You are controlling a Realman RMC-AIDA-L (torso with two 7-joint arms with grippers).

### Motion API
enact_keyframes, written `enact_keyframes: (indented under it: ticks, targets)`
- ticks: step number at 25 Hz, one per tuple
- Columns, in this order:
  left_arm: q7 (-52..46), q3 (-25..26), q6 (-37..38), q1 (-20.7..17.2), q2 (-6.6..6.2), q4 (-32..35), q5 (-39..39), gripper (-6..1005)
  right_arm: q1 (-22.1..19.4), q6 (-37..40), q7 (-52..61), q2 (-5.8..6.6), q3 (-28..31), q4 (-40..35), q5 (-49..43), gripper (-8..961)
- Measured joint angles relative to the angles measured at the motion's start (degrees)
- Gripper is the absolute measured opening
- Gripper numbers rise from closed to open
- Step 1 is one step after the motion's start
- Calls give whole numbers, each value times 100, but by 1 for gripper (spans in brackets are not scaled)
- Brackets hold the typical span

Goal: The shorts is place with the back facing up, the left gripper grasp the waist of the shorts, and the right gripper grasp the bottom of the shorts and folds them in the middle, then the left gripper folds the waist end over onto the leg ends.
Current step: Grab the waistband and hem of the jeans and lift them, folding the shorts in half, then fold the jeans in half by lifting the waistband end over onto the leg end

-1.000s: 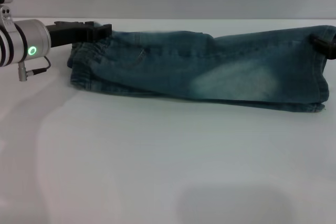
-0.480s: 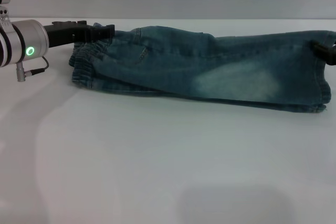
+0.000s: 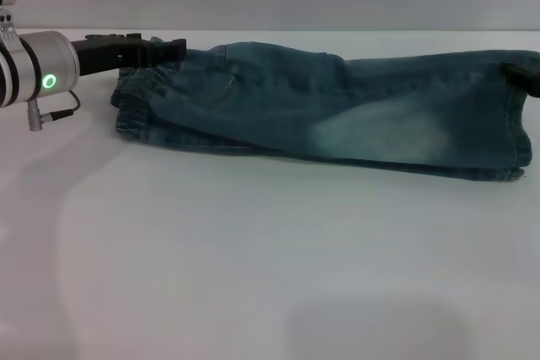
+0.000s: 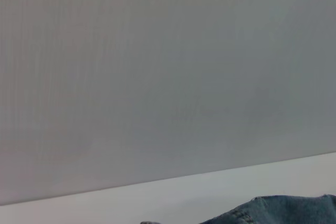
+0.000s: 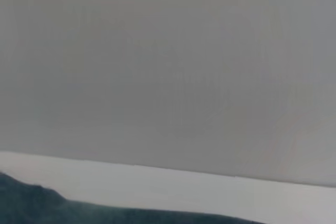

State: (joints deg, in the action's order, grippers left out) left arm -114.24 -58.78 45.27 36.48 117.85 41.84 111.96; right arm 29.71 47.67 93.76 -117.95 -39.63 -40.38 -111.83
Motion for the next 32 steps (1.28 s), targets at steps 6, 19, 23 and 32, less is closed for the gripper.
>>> enact_keyframes:
  ticks: [6,19,23,32]
  targets:
    - [-34,-2,54,5,-7,0,0,850,36,991,2335,80,-1,-1084,-1604,514]
    - [4,-21,89,18,-2,-35,1,848,841,2110,4094,336,10,-2043,-4105,514]
    - [16,-14,134,-29,-1,-32,1,848,703,1927,3989,159,14,-2336,-3876,514]
    - [312,31,539,-202,-79,87,47,846,-202,1319,2315,-35,6,-2266,-1361,515]
